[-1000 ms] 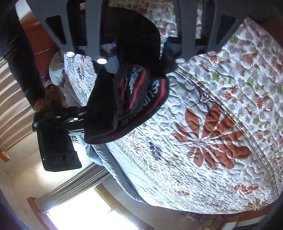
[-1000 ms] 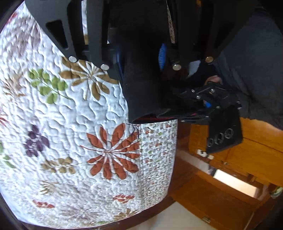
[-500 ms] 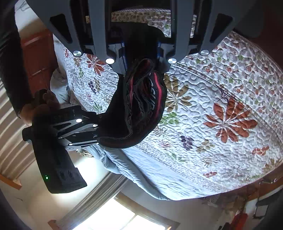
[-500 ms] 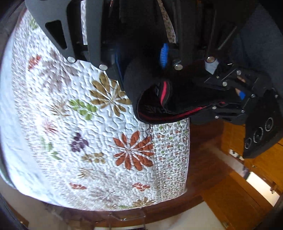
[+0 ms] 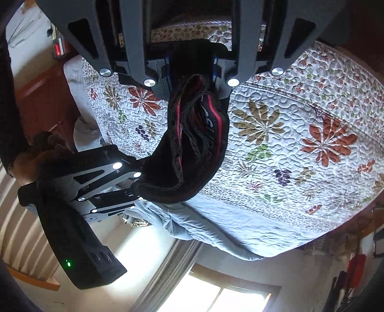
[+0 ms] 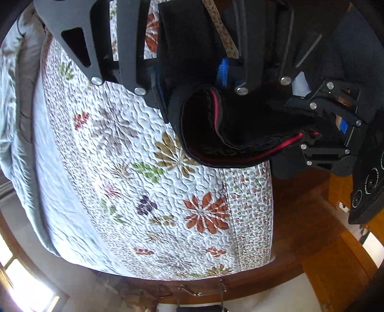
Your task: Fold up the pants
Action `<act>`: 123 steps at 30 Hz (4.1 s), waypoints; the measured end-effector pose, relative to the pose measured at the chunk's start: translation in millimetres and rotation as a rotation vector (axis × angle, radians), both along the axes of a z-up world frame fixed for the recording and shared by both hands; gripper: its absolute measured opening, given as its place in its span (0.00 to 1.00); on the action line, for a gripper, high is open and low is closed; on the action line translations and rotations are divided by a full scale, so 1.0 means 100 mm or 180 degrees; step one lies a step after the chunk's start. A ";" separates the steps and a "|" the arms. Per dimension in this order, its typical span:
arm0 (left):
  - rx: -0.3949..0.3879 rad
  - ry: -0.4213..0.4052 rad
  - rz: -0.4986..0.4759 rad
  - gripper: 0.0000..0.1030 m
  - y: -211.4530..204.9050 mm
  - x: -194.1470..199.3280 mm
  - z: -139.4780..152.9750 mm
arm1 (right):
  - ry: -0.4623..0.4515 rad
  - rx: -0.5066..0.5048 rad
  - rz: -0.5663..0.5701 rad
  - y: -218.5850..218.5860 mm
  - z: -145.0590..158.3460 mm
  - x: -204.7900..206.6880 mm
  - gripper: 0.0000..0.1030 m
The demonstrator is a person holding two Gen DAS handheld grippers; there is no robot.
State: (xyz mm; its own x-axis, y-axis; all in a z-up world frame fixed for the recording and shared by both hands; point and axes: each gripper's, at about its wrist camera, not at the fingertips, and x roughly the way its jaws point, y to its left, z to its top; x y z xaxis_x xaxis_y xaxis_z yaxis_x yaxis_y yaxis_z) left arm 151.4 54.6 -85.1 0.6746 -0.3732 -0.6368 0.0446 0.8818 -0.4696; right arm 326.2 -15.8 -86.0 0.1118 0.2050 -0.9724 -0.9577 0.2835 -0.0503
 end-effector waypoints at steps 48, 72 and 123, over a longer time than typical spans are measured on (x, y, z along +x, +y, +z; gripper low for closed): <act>0.0347 -0.0188 -0.0925 0.22 -1.54 0.08 0.30 | -0.0553 -0.0273 -0.0745 -1.60 0.13 -0.26 0.32; 0.0398 -0.0105 -0.1221 0.22 -2.09 0.24 0.11 | -0.0498 -0.0235 -0.0894 -2.22 -0.18 -0.16 0.32; 0.0512 0.0286 -0.1582 0.22 -3.09 0.67 -0.66 | -0.0276 -0.0176 -0.1000 -3.18 -1.18 0.18 0.31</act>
State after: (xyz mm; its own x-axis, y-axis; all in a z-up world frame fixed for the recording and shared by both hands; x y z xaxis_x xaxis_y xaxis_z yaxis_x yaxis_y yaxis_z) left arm 218.4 -254.1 -151.0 0.3812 -0.5270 -0.7596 0.4414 0.8257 -0.3513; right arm 343.8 -333.6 -204.3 0.2441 0.0945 -0.9651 -0.8152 0.5590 -0.1514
